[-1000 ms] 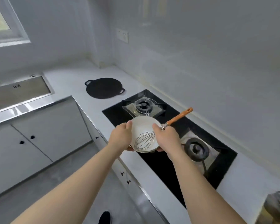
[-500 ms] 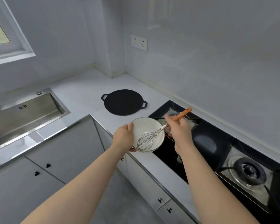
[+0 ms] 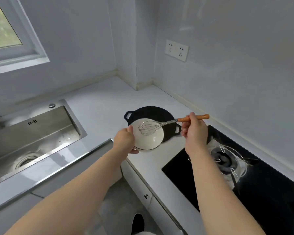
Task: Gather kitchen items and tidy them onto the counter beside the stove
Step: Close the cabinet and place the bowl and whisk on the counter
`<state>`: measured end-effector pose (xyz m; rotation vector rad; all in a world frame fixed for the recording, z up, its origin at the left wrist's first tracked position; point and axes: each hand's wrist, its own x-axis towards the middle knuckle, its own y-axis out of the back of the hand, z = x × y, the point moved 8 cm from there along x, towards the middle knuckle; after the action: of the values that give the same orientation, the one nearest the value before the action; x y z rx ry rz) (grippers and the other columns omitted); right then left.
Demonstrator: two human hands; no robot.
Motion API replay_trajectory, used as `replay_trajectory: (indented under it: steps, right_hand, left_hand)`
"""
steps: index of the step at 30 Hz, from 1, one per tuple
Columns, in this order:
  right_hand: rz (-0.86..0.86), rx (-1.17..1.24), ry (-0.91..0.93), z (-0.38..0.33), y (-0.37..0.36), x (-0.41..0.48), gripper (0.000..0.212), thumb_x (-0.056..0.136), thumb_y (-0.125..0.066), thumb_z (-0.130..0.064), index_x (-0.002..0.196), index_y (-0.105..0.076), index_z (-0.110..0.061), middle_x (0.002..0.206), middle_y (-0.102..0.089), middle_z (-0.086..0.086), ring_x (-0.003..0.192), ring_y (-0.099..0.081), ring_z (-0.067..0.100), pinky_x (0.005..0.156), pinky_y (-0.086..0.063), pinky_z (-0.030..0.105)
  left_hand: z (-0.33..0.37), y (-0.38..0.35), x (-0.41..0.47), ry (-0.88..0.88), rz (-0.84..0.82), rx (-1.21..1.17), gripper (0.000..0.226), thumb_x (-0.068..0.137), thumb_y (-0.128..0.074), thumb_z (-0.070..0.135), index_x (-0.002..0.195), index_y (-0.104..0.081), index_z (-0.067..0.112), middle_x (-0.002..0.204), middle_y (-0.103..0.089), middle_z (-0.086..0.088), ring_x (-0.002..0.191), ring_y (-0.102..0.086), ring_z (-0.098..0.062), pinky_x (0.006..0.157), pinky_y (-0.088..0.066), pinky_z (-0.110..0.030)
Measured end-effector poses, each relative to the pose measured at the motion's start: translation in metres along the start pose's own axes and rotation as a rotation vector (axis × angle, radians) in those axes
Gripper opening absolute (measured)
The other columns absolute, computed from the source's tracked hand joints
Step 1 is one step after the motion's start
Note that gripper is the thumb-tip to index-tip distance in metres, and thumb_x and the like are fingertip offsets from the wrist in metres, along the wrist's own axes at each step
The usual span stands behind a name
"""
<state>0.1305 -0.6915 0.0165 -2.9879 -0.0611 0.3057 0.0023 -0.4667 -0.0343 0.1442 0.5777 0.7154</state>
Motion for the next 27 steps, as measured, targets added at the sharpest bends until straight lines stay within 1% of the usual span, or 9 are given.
replay_trajectory:
  steps: [3,5,8,11,15,19,22,24,27]
  right_hand:
    - [0.072,0.137,-0.021,-0.001,-0.026,0.028,0.028,0.101,-0.048,-0.034,0.085,-0.062,-0.016,0.058,-0.058,-0.003,0.053,-0.049,0.012,0.050,-0.040,0.025]
    - [0.056,0.171,-0.008,-0.004,-0.046,0.043,0.029,0.101,-0.049,-0.038,0.097,-0.065,-0.014,0.069,-0.068,-0.001,0.060,-0.058,0.012,0.057,-0.048,0.027]
    - [-0.042,0.051,0.041,-0.004,-0.080,0.060,0.031,0.099,-0.053,-0.044,0.114,-0.067,-0.020,0.094,-0.075,-0.003,0.081,-0.067,0.012,0.070,-0.055,0.028]
    - [-0.146,-0.081,0.138,-0.008,-0.106,0.077,0.018,0.098,-0.056,-0.039,0.107,-0.069,-0.030,0.101,-0.074,-0.004,0.087,-0.068,0.013,0.072,-0.055,0.027]
    - [-0.176,-0.394,0.258,0.007,-0.120,0.103,0.015,0.099,-0.058,-0.028,0.105,-0.070,-0.033,0.098,-0.072,-0.007,0.091,-0.068,0.010,0.078,-0.056,0.028]
    - [-0.184,-0.832,0.344,0.054,-0.130,0.127,0.020,0.101,-0.053,-0.022,0.110,-0.067,-0.031,0.106,-0.065,-0.005,0.098,-0.061,0.011,0.090,-0.053,0.030]
    - [-0.119,-1.062,0.406,0.091,-0.132,0.136,0.022,0.099,-0.055,-0.013,0.112,-0.067,-0.026,0.109,-0.062,-0.004,0.100,-0.059,0.015,0.088,-0.053,0.037]
    - [-0.107,-1.184,0.438,0.111,-0.136,0.140,0.027,0.094,-0.060,-0.006,0.113,-0.068,-0.023,0.108,-0.063,-0.003,0.100,-0.057,0.017,0.084,-0.052,0.033]
    - [-0.085,-1.302,0.446,0.130,-0.145,0.146,0.032,0.088,-0.066,-0.001,0.113,-0.069,-0.021,0.105,-0.066,-0.003,0.097,-0.058,0.020,0.078,-0.049,0.029]
  left_hand:
    - [0.019,0.022,0.047,0.011,0.054,-0.007,0.045,0.105,-0.031,0.040,0.128,-0.057,0.010,0.117,-0.054,-0.011,0.097,-0.063,-0.036,0.057,-0.061,-0.043]
    - [0.033,0.031,0.073,0.004,0.068,-0.016,0.046,0.106,-0.029,0.040,0.131,-0.055,0.011,0.116,-0.053,-0.011,0.092,-0.064,-0.037,0.061,-0.062,-0.046]
    - [0.047,0.033,0.112,0.034,0.050,-0.010,0.046,0.106,-0.028,0.041,0.133,-0.052,0.011,0.115,-0.052,-0.011,0.093,-0.065,-0.039,0.057,-0.061,-0.042]
    - [0.050,0.026,0.147,0.087,-0.001,0.004,0.045,0.106,-0.028,0.040,0.135,-0.051,0.013,0.116,-0.050,-0.011,0.095,-0.066,-0.042,0.048,-0.057,-0.037]
    - [0.048,0.011,0.193,0.158,-0.065,0.043,0.046,0.106,-0.028,0.043,0.137,-0.048,0.016,0.116,-0.051,-0.012,0.089,-0.068,-0.043,0.048,-0.058,-0.037]
    - [0.046,-0.007,0.234,0.161,-0.149,0.113,0.046,0.106,-0.028,0.042,0.139,-0.047,0.017,0.117,-0.051,-0.010,0.100,-0.066,-0.045,0.044,-0.052,-0.035]
    - [0.043,-0.016,0.259,0.205,-0.214,0.169,0.044,0.106,-0.030,0.040,0.139,-0.047,0.017,0.113,-0.053,-0.009,0.098,-0.067,-0.046,0.047,-0.051,-0.036]
    - [0.042,-0.022,0.274,0.192,-0.263,0.199,0.043,0.106,-0.029,0.039,0.138,-0.048,0.016,0.108,-0.051,-0.007,0.094,-0.068,-0.046,0.050,-0.052,-0.035]
    - [0.039,-0.032,0.292,0.163,-0.330,0.235,0.045,0.107,-0.028,0.039,0.140,-0.047,0.017,0.114,-0.052,-0.008,0.090,-0.069,-0.045,0.049,-0.052,-0.032]
